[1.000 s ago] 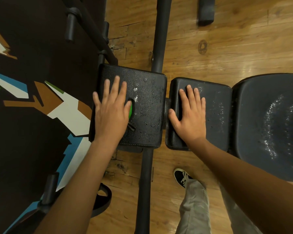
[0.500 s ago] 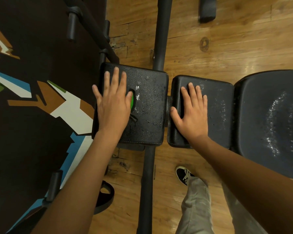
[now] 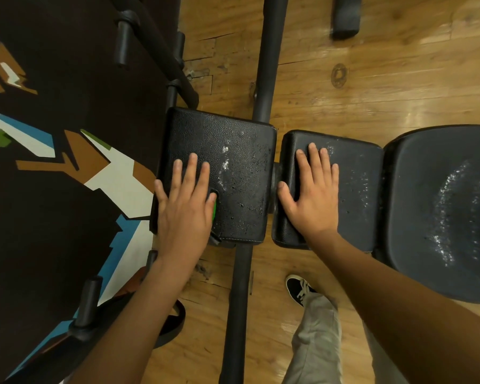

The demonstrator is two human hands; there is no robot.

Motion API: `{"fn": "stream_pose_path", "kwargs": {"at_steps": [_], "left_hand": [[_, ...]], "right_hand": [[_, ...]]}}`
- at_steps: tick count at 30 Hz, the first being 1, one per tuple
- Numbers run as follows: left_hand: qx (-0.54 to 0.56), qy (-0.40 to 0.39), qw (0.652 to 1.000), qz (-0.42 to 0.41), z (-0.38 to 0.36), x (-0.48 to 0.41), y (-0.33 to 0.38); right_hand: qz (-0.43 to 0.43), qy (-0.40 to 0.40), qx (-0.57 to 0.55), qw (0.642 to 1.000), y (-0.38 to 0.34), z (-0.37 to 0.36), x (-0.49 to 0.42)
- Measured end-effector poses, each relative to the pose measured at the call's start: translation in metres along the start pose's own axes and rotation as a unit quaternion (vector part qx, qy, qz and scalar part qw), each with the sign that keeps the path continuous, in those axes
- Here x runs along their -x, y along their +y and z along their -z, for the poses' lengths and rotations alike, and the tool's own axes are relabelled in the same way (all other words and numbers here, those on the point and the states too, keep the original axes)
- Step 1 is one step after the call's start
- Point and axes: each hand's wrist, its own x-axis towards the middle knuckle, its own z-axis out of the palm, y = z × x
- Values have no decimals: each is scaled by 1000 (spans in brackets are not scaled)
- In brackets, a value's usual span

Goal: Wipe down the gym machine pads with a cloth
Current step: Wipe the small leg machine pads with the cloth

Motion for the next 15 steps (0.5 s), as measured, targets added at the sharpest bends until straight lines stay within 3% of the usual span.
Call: {"fn": "stream_pose_path", "kwargs": {"at_steps": [9,15], "left_hand": [[-18,25,1000,8,18,-121,18],[-17,-5,1000,-11,27,-173,21]], "right_hand": [[-2,1,6,1000,1,-1,-1],[-2,-1,5,1000,1,-2,-1]]}}
